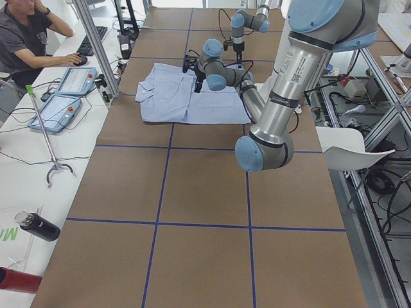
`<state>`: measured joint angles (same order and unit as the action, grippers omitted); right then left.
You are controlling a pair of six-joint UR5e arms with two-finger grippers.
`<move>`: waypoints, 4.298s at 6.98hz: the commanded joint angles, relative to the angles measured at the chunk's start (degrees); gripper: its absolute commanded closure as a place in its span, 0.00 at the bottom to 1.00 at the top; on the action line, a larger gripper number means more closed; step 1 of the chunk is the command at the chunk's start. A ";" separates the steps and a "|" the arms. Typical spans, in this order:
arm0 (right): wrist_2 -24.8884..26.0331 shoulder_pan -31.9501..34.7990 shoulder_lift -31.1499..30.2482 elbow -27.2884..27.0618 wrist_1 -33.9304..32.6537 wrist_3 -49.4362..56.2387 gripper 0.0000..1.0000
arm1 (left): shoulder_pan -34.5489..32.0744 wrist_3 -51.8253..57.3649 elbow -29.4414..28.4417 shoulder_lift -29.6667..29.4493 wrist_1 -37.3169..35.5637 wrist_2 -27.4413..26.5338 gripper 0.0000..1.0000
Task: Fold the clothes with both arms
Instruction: 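Move the left gripper down to the other hem corner nearest the robot, then close both grippers on the two hem corners nearest the robot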
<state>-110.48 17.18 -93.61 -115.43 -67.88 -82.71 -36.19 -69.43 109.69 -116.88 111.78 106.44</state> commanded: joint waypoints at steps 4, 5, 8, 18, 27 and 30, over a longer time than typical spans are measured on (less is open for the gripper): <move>-0.18 0.05 0.10 -1.82 0.03 0.00 1.00 | -0.02 -0.09 -0.44 0.16 -0.07 0.00 0.01; -0.18 0.13 0.10 -2.17 0.12 0.00 1.00 | -0.02 -0.17 -0.53 0.51 -0.07 -0.17 0.01; 1.22 0.31 1.41 -3.23 0.12 0.00 1.00 | 6.51 -8.49 0.53 9.01 -0.07 -0.78 0.01; 1.14 1.72 2.29 -3.49 0.21 0.00 1.00 | 24.32 -24.09 4.83 10.35 -17.74 -7.47 0.14; 1.05 1.89 2.38 -3.31 0.21 0.00 1.00 | 26.25 -24.61 3.51 10.44 -17.91 -7.38 0.39; 1.05 2.07 2.29 -3.22 0.21 0.00 1.00 | 26.26 -24.61 3.69 10.44 -18.00 -7.21 0.71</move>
<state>-109.42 19.15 -91.31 -118.68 -67.68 -82.70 -9.96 -94.04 113.34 -106.48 93.88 99.15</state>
